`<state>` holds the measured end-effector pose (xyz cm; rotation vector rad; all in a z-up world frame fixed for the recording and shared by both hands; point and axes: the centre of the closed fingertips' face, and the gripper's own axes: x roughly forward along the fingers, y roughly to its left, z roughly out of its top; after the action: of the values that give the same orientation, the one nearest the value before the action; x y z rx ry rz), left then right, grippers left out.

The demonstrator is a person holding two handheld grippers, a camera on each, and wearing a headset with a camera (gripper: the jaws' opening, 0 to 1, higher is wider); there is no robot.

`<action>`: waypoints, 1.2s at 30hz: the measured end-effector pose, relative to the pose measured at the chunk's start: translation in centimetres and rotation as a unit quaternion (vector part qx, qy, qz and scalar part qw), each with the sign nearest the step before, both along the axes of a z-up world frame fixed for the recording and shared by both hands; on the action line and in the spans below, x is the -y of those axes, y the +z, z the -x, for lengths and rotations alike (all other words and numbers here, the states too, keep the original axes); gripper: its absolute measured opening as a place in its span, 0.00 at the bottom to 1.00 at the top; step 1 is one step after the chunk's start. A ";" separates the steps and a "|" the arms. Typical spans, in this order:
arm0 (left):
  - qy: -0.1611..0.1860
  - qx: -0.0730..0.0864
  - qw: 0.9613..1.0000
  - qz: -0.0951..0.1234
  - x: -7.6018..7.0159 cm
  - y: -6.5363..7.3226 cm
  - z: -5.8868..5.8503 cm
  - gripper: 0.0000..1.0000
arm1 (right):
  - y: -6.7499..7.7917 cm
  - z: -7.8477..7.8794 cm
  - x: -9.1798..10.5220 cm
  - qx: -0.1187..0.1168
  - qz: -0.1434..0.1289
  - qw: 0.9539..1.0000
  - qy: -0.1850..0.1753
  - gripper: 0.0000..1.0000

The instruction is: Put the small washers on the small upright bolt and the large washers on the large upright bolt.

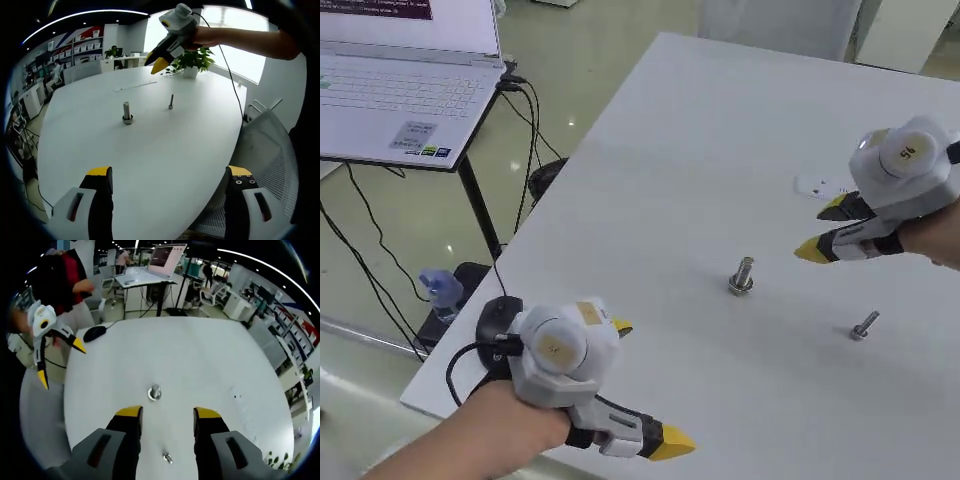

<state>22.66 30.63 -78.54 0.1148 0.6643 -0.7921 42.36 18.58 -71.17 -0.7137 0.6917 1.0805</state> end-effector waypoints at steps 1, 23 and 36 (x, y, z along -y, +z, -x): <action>0.000 0.000 1.000 0.000 0.1 0.1 -0.1 0.93 | 0.2 0.3 0.6 -0.004 -0.008 1.000 -0.008 0.42; 0.009 0.009 1.000 0.017 1.9 2.0 -1.2 0.93 | 0.2 5.8 11.1 -0.026 -0.160 0.976 -0.147 0.55; 0.036 0.017 0.998 0.046 2.6 3.5 -1.2 0.93 | -0.9 11.3 14.0 -0.043 -0.235 0.951 -0.194 0.68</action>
<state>23.88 28.04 -75.07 0.0194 0.5963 -0.7485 31.07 4.62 -72.06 -0.1100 0.5858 0.8659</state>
